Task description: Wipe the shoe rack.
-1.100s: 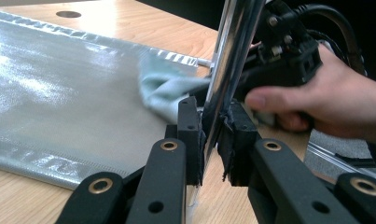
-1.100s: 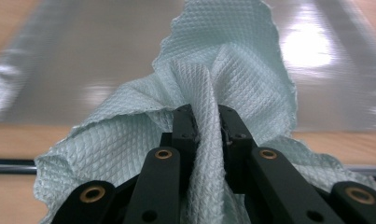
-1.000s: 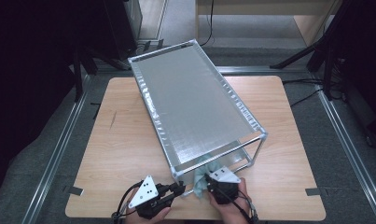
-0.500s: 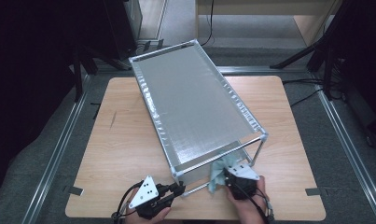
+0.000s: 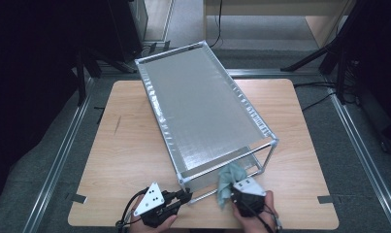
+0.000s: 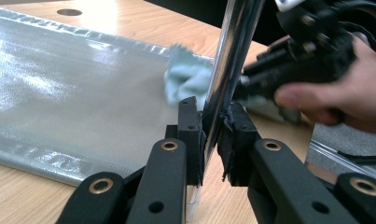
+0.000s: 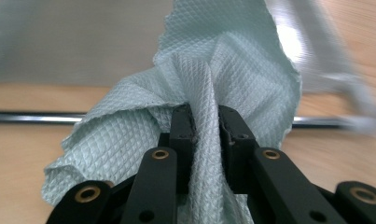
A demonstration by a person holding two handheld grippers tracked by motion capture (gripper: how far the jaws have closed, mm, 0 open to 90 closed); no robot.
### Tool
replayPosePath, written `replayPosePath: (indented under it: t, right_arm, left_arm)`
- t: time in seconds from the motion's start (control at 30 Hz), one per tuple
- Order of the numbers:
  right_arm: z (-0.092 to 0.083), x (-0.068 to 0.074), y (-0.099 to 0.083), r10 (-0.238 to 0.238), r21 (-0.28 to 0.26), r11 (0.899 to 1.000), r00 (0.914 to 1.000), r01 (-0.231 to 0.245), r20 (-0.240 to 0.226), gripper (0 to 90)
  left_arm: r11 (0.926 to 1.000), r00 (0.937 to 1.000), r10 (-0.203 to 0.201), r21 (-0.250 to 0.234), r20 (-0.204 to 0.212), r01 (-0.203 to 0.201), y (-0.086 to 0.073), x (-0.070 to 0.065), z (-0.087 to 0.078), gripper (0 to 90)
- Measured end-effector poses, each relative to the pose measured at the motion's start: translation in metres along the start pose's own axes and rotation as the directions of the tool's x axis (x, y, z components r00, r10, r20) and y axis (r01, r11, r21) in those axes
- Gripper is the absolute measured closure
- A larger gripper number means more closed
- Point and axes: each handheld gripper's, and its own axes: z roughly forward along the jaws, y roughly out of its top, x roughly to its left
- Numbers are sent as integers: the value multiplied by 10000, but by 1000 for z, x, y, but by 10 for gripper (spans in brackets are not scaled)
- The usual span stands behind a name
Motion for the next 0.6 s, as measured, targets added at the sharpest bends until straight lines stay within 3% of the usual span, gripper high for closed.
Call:
replayPosePath:
  t: [0.1, 0.17, 0.27, 0.33, 0.43, 0.6]
  right_arm:
    - [0, 29, 2, -395, -121, 9992, 9906, 382, -1307, 760]
    - [0, 46, 2, -842, -189, 9964, 9814, 821, -1728, 757]
    - [0, 53, 3, -1040, -162, 9946, 9753, 1029, -1949, 752]
    - [1, 46, 3, -934, -133, 9956, 9771, 926, -1912, 749]
    - [2, 26, 3, -516, 47, 9986, 9866, 530, -1547, 747]
    - [2, -22, 2, 249, 172, 9996, 9975, -239, -655, 745]
  left_arm:
    - [10000, 10000, 10, -1, 3, -10, 0, 0, 0, 798]
    - [10000, 10000, 14, 2, 2, -14, 0, 0, 0, 799]
    - [10000, 10000, 21, 16, 3, -21, 0, 0, 0, 799]
    - [10000, 10000, 43, 25, 18, -43, 0, 0, 0, 799]
    - [10000, 10000, 23, 19, 50, -24, 0, 1, 0, 798]
    - [10000, 10000, 47, 39, 19, -47, 0, 0, 0, 799]
